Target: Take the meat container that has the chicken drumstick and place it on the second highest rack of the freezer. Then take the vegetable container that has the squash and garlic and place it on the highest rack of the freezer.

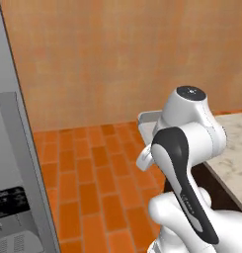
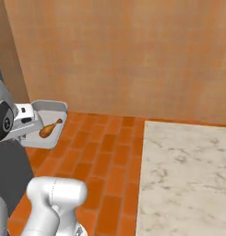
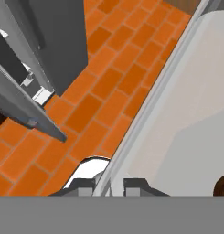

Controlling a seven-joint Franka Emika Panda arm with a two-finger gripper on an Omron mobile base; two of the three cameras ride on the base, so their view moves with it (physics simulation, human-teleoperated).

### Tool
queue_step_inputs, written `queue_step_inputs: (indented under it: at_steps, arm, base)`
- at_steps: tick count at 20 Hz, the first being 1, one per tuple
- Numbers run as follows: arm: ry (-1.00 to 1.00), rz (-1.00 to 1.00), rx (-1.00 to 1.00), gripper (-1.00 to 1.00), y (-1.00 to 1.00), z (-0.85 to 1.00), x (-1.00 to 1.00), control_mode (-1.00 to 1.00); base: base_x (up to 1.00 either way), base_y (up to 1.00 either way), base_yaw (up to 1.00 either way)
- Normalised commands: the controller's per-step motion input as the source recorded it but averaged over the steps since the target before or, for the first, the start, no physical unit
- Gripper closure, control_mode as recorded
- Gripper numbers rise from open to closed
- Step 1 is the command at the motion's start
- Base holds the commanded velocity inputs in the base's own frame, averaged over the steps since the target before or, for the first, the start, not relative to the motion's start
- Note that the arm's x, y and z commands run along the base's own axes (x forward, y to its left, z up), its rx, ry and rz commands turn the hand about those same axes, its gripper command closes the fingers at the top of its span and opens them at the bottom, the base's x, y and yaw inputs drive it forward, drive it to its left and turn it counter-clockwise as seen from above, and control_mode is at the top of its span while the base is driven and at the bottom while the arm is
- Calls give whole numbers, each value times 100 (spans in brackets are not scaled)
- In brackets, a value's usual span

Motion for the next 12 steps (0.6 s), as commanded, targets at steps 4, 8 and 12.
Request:
queue_step_inputs:
  at_steps: [4, 8, 12]
  arm:
    - [0, 0, 0, 100, 0, 0, 0, 100]
    - [0, 0, 0, 100, 0, 0, 0, 100]
    - [0, 0, 0, 100, 0, 0, 0, 100]
  base:
    - [100, -3, 19]
    - [100, 0, 29]
    - [67, 0, 52]
